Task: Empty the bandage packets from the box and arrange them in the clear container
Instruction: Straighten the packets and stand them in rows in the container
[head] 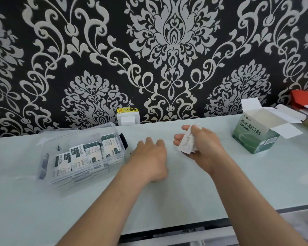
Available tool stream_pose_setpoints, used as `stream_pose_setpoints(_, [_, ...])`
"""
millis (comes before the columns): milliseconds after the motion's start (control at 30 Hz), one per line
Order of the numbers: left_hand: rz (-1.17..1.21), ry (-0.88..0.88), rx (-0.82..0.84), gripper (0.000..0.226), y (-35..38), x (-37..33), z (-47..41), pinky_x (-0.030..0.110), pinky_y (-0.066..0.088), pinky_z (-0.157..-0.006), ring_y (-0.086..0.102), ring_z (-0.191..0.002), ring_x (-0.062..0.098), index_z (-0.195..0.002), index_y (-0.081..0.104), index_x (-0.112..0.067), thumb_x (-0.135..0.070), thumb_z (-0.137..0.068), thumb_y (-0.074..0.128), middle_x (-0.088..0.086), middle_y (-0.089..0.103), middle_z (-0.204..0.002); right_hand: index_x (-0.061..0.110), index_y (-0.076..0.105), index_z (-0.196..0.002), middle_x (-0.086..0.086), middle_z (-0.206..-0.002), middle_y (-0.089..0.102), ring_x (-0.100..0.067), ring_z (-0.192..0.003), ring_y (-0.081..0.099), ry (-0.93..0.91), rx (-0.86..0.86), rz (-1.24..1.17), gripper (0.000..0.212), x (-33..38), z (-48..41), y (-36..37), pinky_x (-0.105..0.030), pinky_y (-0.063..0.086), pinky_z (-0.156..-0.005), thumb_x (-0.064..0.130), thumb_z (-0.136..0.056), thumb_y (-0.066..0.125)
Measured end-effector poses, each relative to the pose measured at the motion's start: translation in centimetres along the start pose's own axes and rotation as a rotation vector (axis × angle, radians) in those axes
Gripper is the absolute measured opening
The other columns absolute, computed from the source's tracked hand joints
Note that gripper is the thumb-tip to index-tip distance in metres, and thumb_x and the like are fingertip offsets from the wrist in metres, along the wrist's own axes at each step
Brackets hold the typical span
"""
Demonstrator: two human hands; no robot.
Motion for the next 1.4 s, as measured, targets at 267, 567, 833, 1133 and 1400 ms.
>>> stream_pose_setpoints(267, [-0.233, 0.010, -0.132, 0.032, -0.3, 0.0, 1.1, 0.033, 0.036, -0.067, 0.057, -0.104, 0.035, -0.115, 0.047, -0.005, 0.005, -0.085, 0.045, 0.015, 0.060, -0.111, 0.010, 0.056, -0.109, -0.003, -0.058, 0.042, -0.018, -0.051, 0.046, 0.184, 0.120, -0.061, 0.023, -1.5, 0.5, 1.6, -0.024, 0.038, -0.049, 0.025, -0.100, 0.040])
stream_pose_setpoints(567, [0.750, 0.223, -0.266, 0.020, -4.7, 0.2, 2.6, 0.032, 0.051, -0.072, 0.062, -0.076, 0.016, -0.102, 0.051, -0.035, -0.017, -0.095, 0.056, -0.009, 0.063, -0.087, 0.006, 0.068, -0.106, -0.010, -0.074, 0.066, -0.021, -0.061, 0.060, 0.128, 0.270, 0.031, 0.041, -0.5, 1.0, 2.3, -0.032, 0.049, -0.062, 0.039, -0.102, 0.043])
stream_pose_setpoints(833, [0.662, 0.282, -0.569, 0.053, -5.9, 1.0, 2.7, 0.018, 0.044, -0.079, 0.052, -0.099, 0.007, -0.117, 0.049, -0.042, -0.019, -0.078, 0.077, -0.018, 0.051, -0.111, 0.016, 0.066, -0.076, -0.007, -0.060, 0.051, -0.013, -0.042, 0.035, 0.184, 0.575, 0.149, 0.057, -0.6, 3.2, 4.9, -0.020, 0.022, -0.043, 0.066, -0.090, 0.042])
stream_pose_setpoints(1133, [0.905, 0.214, -0.582, 0.028, -7.2, 3.7, 3.3, 0.011, 0.045, -0.056, 0.060, -0.064, 0.001, -0.101, 0.067, -0.027, -0.004, -0.085, 0.068, -0.013, 0.061, -0.078, 0.008, 0.068, -0.106, -0.012, -0.086, 0.068, -0.012, -0.058, 0.054, -0.002, 0.667, 0.161, 0.040, 1.1, 3.2, 5.5, -0.016, 0.043, -0.045, 0.042, -0.090, 0.053])
stream_pose_setpoints(1400, [1.190, 0.109, -0.358, 0.018, -5.5, 4.1, 2.6, 0.023, 0.041, -0.044, 0.054, -0.052, 0.007, -0.100, 0.066, -0.019, -0.011, -0.100, 0.049, -0.003, 0.061, -0.072, 0.015, 0.049, -0.094, 0.000, -0.066, 0.052, -0.009, -0.048, 0.045, -0.331, 0.401, 0.176, 0.011, 2.8, 3.6, 7.6, -0.019, 0.027, -0.043, 0.022, -0.101, 0.047])
Point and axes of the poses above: each hand's wrist, its own z-axis away from the middle knuckle, its own y-axis out of the palm, x = y × z, the point moved 6 cm from there along -z, towards the middle knuckle
